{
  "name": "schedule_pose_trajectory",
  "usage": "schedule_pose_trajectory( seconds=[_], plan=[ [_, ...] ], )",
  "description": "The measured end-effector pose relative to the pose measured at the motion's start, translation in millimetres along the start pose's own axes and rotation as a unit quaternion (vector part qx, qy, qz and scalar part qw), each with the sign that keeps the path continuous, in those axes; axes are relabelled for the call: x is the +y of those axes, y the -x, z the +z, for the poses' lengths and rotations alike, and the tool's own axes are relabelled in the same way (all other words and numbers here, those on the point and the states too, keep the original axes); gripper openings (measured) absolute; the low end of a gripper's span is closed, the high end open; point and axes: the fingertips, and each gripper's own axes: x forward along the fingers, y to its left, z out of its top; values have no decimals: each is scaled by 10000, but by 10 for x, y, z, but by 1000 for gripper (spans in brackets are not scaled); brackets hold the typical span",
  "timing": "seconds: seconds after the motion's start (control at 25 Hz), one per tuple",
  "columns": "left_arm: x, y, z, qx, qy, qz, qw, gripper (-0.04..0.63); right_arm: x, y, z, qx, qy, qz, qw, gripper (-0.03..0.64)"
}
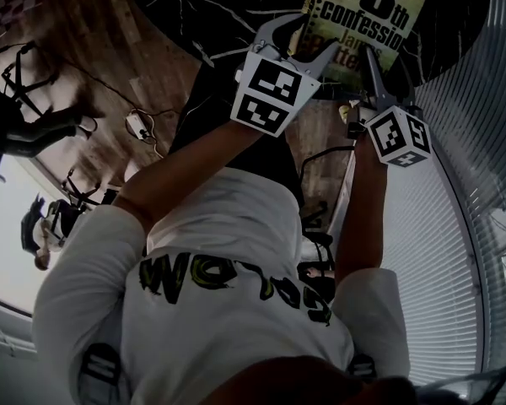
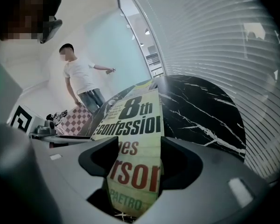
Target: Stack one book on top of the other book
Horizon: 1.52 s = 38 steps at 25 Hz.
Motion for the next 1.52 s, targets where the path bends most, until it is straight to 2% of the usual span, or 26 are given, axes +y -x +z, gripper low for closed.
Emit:
schedule_pose_trajectory(
  seconds=[0.36, 0.52, 0.68, 1.08, 1.2, 1.52],
  plan=[
    [26, 8, -7, 1, -42, -69, 10000, 236, 3, 14, -10, -39, 13, 72, 10000, 290],
    [70, 131, 74, -117, -323, -20, 9994, 238, 14, 140, 45, -88, 385, -95, 9992, 295],
    [32, 344, 266, -331, -528, -60, 9980, 238, 128, 323, 252, -352, 862, -192, 9955, 295],
    [-295, 1232, 759, -892, -1200, -423, 9879, 227, 1025, 810, 675, -1112, 1272, 397, 9848, 259],
    [-348, 1524, 860, -997, -1360, -420, 9848, 204, 1406, 1000, 778, -1271, 1508, 624, 9784, 239],
    [-460, 2254, 1301, -1698, -1594, -371, 9718, 124, 2273, 1385, 1197, -1874, 1767, 1209, 9587, 179]
  ],
)
